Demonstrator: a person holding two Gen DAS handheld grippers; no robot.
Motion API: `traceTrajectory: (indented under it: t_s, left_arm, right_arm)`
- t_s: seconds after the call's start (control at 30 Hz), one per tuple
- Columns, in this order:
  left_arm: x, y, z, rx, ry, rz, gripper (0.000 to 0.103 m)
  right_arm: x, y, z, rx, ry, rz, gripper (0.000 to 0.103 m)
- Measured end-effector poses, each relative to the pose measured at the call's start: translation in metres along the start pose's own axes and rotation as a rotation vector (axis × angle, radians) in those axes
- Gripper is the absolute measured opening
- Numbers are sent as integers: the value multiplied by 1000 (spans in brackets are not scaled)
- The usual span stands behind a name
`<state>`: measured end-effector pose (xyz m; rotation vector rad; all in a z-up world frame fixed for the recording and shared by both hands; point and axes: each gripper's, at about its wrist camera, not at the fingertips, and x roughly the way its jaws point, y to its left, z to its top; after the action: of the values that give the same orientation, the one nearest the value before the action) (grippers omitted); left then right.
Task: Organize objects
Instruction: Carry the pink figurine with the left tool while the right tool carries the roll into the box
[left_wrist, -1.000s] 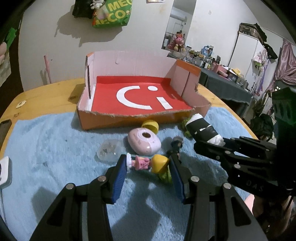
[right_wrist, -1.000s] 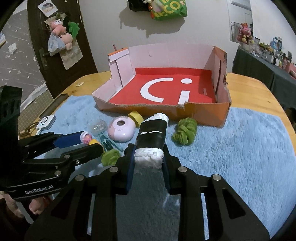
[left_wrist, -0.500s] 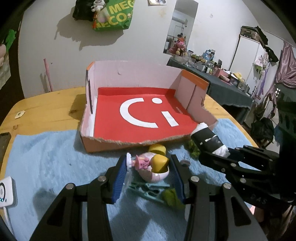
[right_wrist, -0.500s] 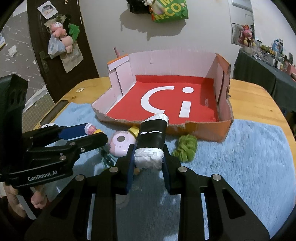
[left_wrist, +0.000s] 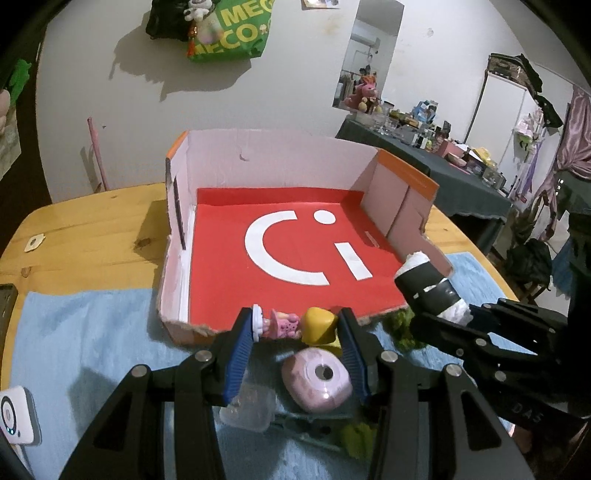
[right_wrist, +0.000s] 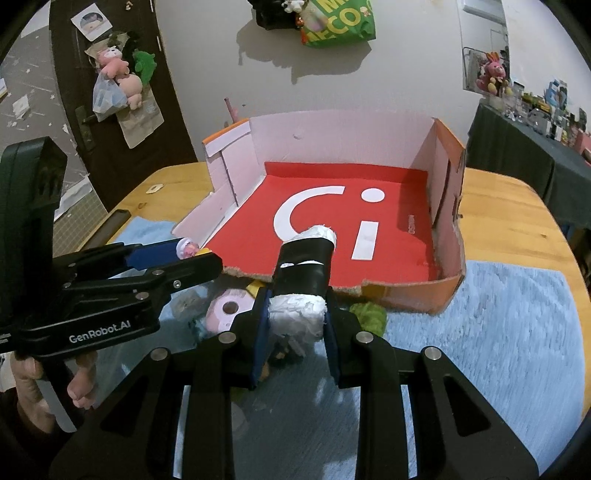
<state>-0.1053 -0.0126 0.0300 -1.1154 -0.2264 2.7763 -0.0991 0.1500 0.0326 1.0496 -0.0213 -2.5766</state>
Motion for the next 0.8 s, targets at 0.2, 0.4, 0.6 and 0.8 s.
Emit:
traceTrajectory:
  t_s: [0.2,0.4,0.6,0.8]
  left_arm:
    - [10,1,11,4,10,-3,48]
    - [19,5,21,2,24,-7,48]
    - [31,7,31,2,38,-9,48]
    - [46,11,37,-5,65,-6,48]
  right_arm:
    - [6,-5,9,5,2,-2,25]
    - [14,-10,20,9,5,-8,25]
    - [25,-14,30,7,20,-23,25]
    - [40,-19,35,8,43,-40,25]
